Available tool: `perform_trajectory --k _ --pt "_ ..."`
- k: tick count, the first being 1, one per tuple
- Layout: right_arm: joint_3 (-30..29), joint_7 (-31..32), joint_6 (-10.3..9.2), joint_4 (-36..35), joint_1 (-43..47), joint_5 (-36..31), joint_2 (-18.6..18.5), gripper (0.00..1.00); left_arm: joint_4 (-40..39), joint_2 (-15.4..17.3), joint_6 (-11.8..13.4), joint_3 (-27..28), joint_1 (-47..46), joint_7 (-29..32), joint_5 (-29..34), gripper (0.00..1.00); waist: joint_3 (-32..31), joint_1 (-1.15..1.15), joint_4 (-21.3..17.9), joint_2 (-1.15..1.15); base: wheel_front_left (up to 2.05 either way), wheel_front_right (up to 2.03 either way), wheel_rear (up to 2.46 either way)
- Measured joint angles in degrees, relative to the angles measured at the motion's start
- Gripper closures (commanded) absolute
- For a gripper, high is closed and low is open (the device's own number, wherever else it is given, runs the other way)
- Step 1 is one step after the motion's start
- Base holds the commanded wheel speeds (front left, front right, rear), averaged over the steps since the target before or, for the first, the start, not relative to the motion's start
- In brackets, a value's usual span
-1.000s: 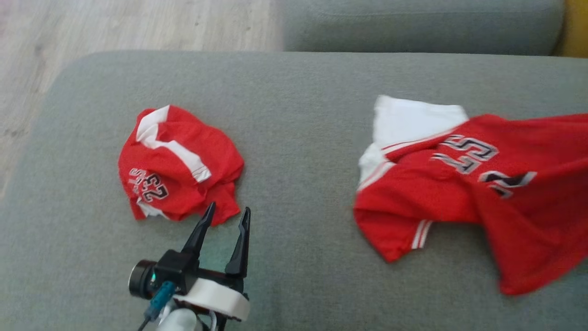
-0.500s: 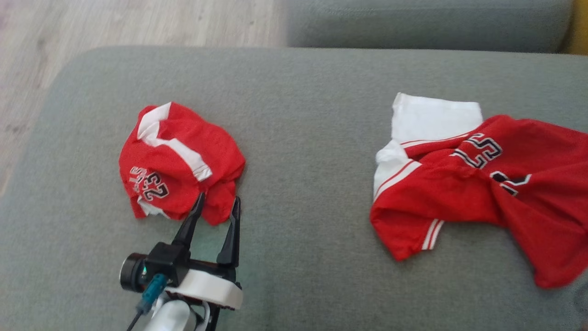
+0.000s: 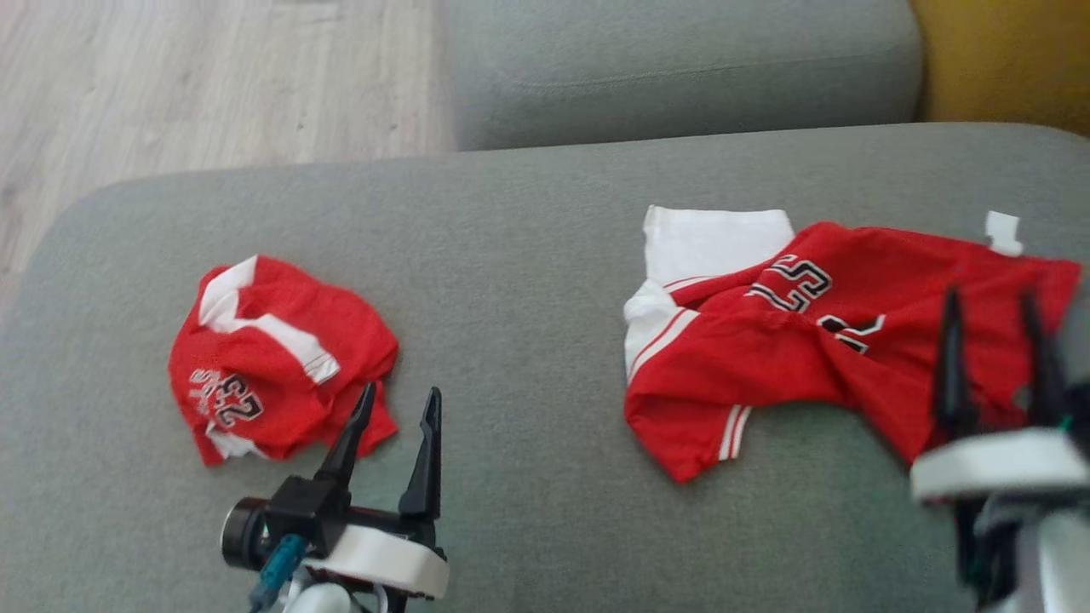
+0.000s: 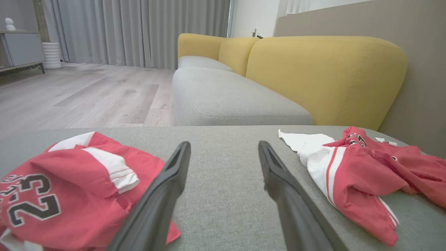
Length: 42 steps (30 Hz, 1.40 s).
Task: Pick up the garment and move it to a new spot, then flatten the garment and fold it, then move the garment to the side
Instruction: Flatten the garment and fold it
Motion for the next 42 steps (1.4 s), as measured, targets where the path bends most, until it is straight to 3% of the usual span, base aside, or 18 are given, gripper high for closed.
perform_trajectory --k 4,9,12,22,34,35,36,42 --pt "5.5 -1.8 0.0 2.1 8.6 5.1 0.0 0.0 0.1 -0.3 -0.4 0.0 0.4 0.0 0.6 0.0 -0.7 0.0 -1.6 0.0 0.0 0.0 0.0" --pt "9.4 -3.4 0.0 5.0 12.0 5.5 0.2 0.0 0.5 -0.2 -1.0 0.0 0.6 0.0 0.6 0.0 -0.7 0.0 -2.9 0.0 0.0 0.0 0.0" --pt "9.1 -3.4 0.0 6.3 11.9 4.7 0.2 0.0 0.7 -0.2 -1.0 0.1 0.7 0.0 0.6 0.0 -1.0 0.0 -3.5 0.0 0.0 0.0 0.0" --pt "3.4 4.6 0.0 14.4 11.4 -2.9 0.2 0.0 0.8 -0.6 -1.0 0.3 1.1 0.0 0.6 0.0 0.1 0.01 -3.2 0.0 0.0 0.0 0.0" --pt "0.6 7.6 0.0 23.4 2.8 -7.3 0.2 0.0 1.1 -0.6 -2.0 1.0 -0.1 0.0 1.3 0.0 3.8 0.01 -1.4 0.0 0.0 0.0 0.0" --pt "0.3 8.1 0.0 24.4 2.3 -7.2 0.2 0.2 1.1 -0.6 -2.0 1.0 -0.1 0.0 1.5 0.0 4.0 0.02 -1.3 0.0 0.0 0.0 0.0" --pt "-0.2 8.1 0.0 24.9 2.0 -7.1 0.2 1.0 1.1 -0.6 -2.0 1.1 -0.1 0.0 1.6 0.0 4.1 0.01 -1.3 0.0 0.0 0.0 0.0" --pt "-4.6 7.7 0.0 26.8 0.3 -7.7 0.2 1.0 1.2 -0.6 -2.0 1.5 -0.1 0.0 1.6 0.0 4.0 0.01 -2.0 0.0 0.0 0.0 0.0"
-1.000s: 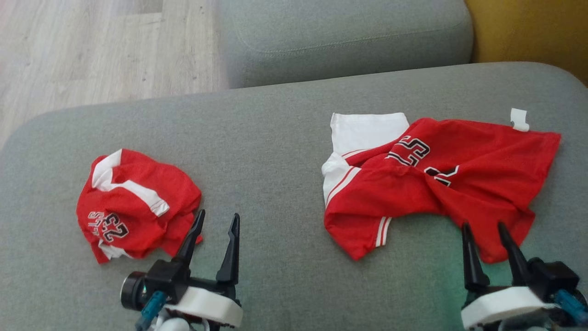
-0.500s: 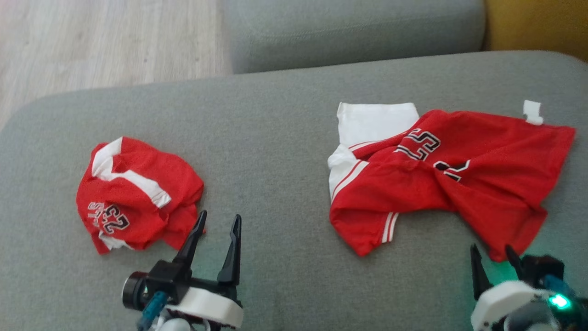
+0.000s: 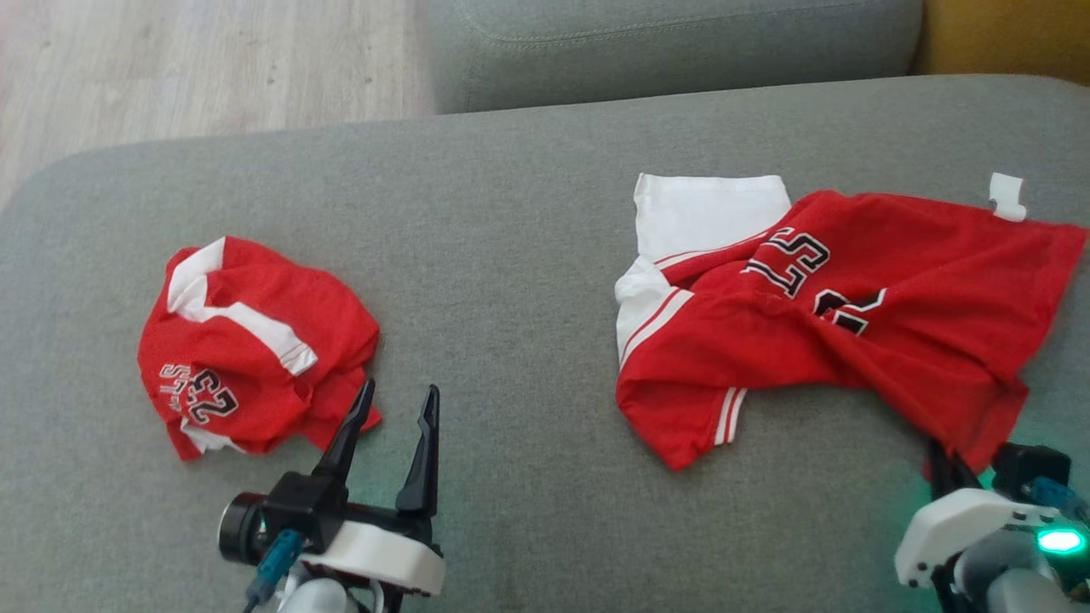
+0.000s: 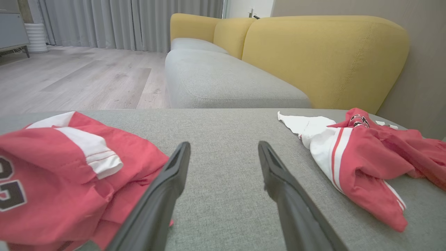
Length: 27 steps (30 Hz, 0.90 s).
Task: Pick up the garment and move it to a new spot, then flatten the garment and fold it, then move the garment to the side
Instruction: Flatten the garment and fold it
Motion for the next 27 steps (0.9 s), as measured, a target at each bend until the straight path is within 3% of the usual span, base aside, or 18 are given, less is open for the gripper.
perform_trajectory --k 5,16,17,21,27 --pt "-2.4 0.3 0.0 -1.2 0.6 -0.5 0.0 1.0 0.3 -0.1 0.0 0.1 0.0 0.0 0.0 0.0 -1.1 0.0 -0.8 0.0 0.0 0.0 0.0" --pt "-13.6 4.5 0.0 -12.0 7.6 -2.7 0.1 1.0 0.4 -1.1 0.0 0.3 0.6 0.0 0.0 0.0 -4.0 -0.01 -1.5 0.0 0.0 0.0 0.0" --pt "-13.2 4.7 0.0 -12.8 7.8 -2.4 0.1 0.03 0.4 -1.1 0.0 0.3 0.6 0.0 0.0 0.0 -4.0 -0.01 -1.5 0.0 0.0 0.0 0.0" --pt "-9.3 4.7 0.0 -15.6 8.1 0.0 0.2 0.0 0.5 -1.3 -0.2 0.3 0.6 0.0 0.4 0.0 -4.0 -0.01 -1.2 0.0 0.0 0.0 0.0" --pt "6.4 -0.5 0.0 -23.8 8.1 10.7 0.1 0.0 0.6 -1.4 -0.7 0.3 0.6 0.0 0.4 0.0 -4.4 -0.01 -0.1 0.0 0.0 0.0 0.0"
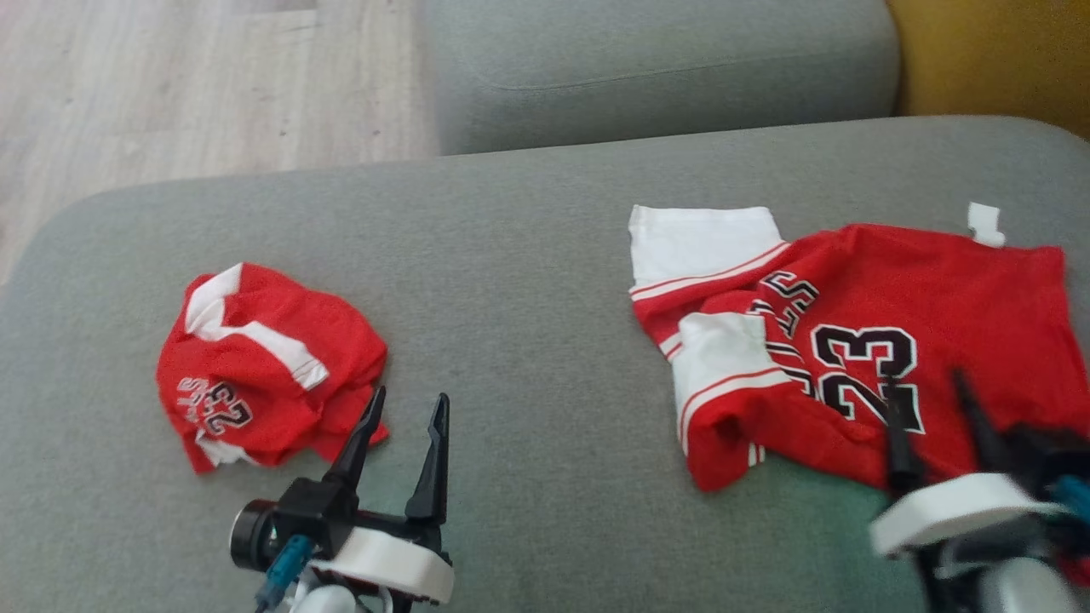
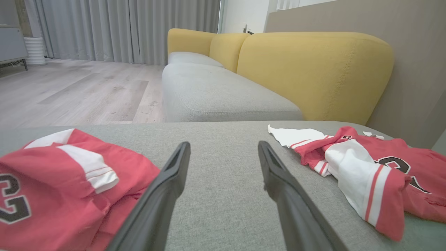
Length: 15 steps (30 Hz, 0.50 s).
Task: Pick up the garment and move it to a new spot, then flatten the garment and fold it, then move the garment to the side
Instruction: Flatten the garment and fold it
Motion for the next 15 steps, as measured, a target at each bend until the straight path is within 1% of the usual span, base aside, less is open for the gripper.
perform_trajectory --k 2,4,6,10,15 --pt "4.9 -1.6 0.0 -1.0 -0.1 1.5 0.0 0.0 0.3 0.0 -0.2 -0.1 0.0 0.0 0.0 0.0 -0.1 0.01 0.6 0.0 0.0 0.0 0.0" --pt "7.7 -2.6 0.0 -0.7 -0.2 4.4 0.0 0.0 0.4 0.0 -0.2 -0.1 0.0 0.0 0.3 0.0 -0.2 0.0 1.2 0.0 0.0 0.0 0.0" --pt "10.0 -2.7 0.0 0.7 -0.7 5.1 -0.1 0.0 0.4 -0.1 -0.2 -0.1 0.0 0.0 0.5 0.0 -0.4 0.0 1.9 0.0 0.0 0.0 0.0" --pt "11.8 -2.6 0.0 6.4 -4.2 5.3 -0.1 0.0 0.5 -0.1 -0.3 -0.3 0.0 0.0 0.5 0.0 0.0 0.0 3.2 0.0 0.0 0.0 0.0" --pt "13.2 -0.1 0.0 15.1 -12.7 5.2 -0.2 0.0 0.5 -0.1 -0.6 -0.7 -0.2 0.0 0.9 0.0 1.4 0.01 5.1 0.0 0.0 0.0 0.0"
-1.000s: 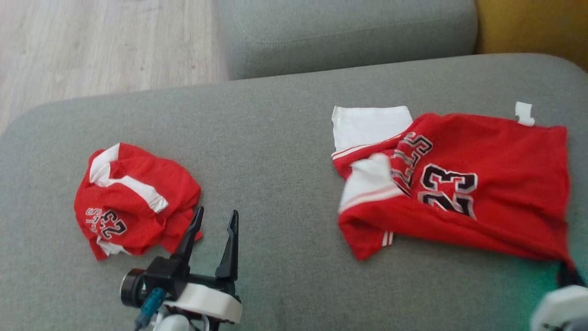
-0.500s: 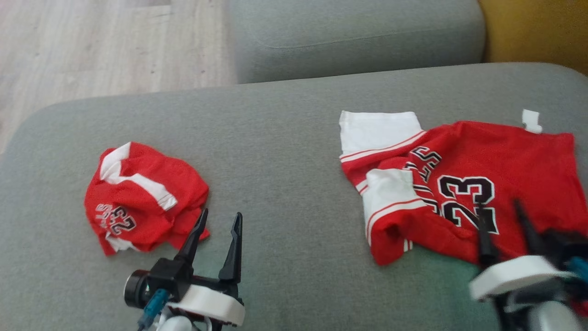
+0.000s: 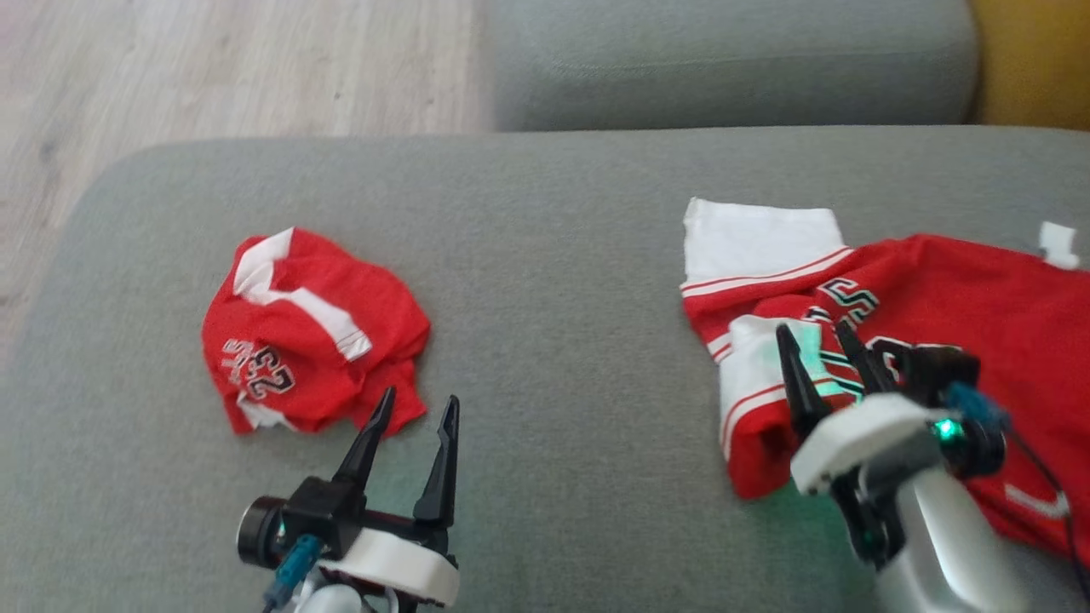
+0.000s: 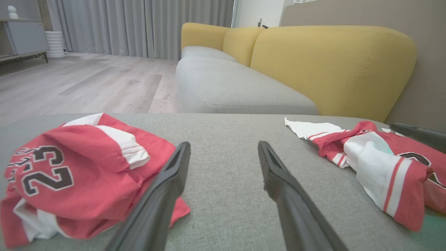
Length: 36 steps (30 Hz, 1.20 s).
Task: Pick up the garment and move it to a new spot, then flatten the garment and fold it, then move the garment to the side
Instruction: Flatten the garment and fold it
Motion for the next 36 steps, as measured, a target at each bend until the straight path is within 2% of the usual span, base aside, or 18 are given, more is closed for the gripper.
perform_trajectory --k 4,11,12,13,19,26,29,36 --pt "0.2 1.3 0.0 6.7 -5.7 0.1 -0.1 0.0 0.1 0.0 -0.1 -0.4 -0.5 0.0 0.0 0.0 1.4 0.0 1.7 0.0 0.0 0.0 0.0" --pt "0.1 4.1 0.0 17.6 -11.5 -3.5 -0.2 0.0 0.9 -0.3 -0.1 -1.0 -1.7 0.0 0.0 0.0 3.5 0.0 4.5 0.0 0.0 0.0 0.0" --pt "0.3 4.0 0.0 18.3 -11.8 -4.0 -0.2 0.62 0.9 -0.3 -0.1 -1.0 -1.7 0.0 0.0 0.0 3.6 0.0 4.5 0.0 0.0 0.0 0.0" --pt "0.5 3.6 0.0 18.6 -12.0 -4.2 -0.2 1.0 1.0 -0.3 -0.1 -1.0 -1.7 0.0 0.0 0.0 3.6 0.01 4.5 0.0 0.0 0.0 0.0" --pt "3.8 0.4 0.0 18.8 -12.8 -1.9 -0.3 1.0 1.3 -0.3 0.0 -0.9 -1.7 0.0 0.0 0.0 2.9 0.0 3.4 0.0 0.0 0.0 0.0" --pt "5.4 0.6 0.0 17.1 -18.1 0.9 -0.4 1.0 1.5 -0.3 0.0 -0.9 -1.7 0.0 0.0 0.0 1.2 0.0 2.5 0.0 0.0 0.0 0.0" --pt "5.1 1.6 0.0 16.2 -21.4 0.9 -0.6 1.0 1.5 -0.3 0.0 -0.9 -1.7 0.0 0.0 0.0 0.8 -0.01 3.0 0.0 0.0 0.0 0.0" --pt "4.4 1.4 0.0 10.9 -24.8 2.5 -3.8 1.0 1.5 -0.5 0.5 -0.2 -1.6 0.0 -0.9 0.0 0.8 0.0 5.0 0.0 0.0 0.0 0.0"
